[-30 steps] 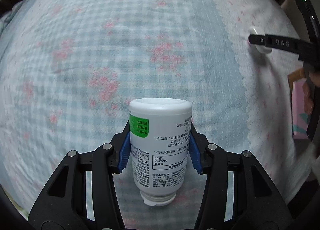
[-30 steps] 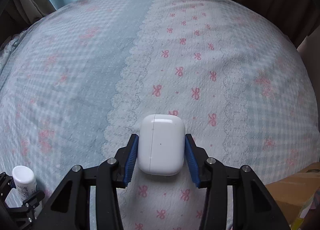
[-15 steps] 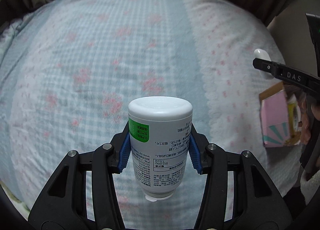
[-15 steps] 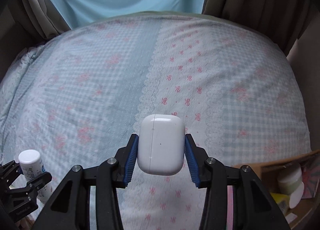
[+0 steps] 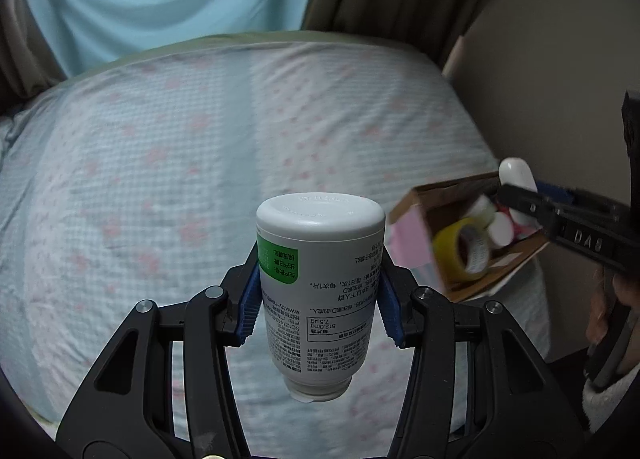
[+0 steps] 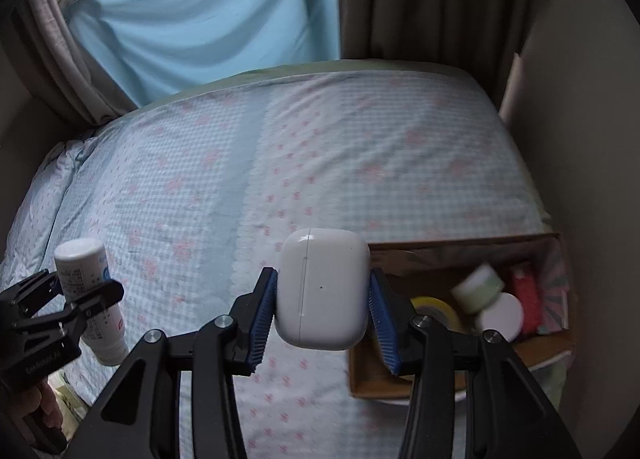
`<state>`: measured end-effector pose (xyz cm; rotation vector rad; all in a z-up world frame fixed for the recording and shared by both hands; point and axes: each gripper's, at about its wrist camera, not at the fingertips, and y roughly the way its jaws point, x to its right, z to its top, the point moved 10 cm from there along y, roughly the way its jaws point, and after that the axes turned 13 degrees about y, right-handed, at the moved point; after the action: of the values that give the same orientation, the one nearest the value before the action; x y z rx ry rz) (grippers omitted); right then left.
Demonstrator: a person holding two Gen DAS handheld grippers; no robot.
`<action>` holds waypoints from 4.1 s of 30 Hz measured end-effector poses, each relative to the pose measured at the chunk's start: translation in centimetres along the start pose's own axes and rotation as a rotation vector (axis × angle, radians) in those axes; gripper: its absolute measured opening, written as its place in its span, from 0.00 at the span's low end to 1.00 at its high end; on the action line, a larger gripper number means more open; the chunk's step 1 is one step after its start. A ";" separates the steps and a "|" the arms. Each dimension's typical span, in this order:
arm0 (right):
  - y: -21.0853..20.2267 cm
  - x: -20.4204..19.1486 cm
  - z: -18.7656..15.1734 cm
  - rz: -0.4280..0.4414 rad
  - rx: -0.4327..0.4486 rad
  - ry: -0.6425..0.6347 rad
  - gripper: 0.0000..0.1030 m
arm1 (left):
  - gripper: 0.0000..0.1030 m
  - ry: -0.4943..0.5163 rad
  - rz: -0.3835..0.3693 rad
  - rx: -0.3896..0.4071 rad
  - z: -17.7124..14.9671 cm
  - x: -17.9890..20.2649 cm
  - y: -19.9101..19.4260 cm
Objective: Organize rigid objects
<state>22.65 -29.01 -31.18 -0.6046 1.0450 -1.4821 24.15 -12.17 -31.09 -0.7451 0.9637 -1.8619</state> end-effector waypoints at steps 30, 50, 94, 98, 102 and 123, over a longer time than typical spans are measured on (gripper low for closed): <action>4.5 26.7 -1.3 -0.095 -0.082 0.158 0.41 | 0.45 0.284 -0.259 -0.174 8.9 30.4 19.6; 6.6 27.8 -3.5 -0.080 -0.091 0.190 0.99 | 1.00 0.357 -0.212 -0.190 9.4 29.1 21.1; -22.8 -6.6 3.8 0.096 0.335 -0.057 0.99 | 1.00 0.023 0.218 0.324 6.0 -0.5 -25.0; -24.1 -8.8 2.7 0.093 0.368 -0.073 0.99 | 1.00 -0.029 0.278 0.354 2.7 -2.6 -27.6; -24.4 -9.4 1.4 0.069 0.383 -0.075 0.99 | 1.00 -0.066 0.294 0.386 0.5 -3.9 -29.1; -25.5 -9.1 0.9 0.027 0.422 -0.063 0.99 | 1.00 -0.017 0.304 0.420 0.3 -2.5 -29.3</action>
<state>12.46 -22.13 -7.07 -0.3311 0.6593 -1.5884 12.89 -1.02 -6.33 -0.3377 0.6034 -1.7047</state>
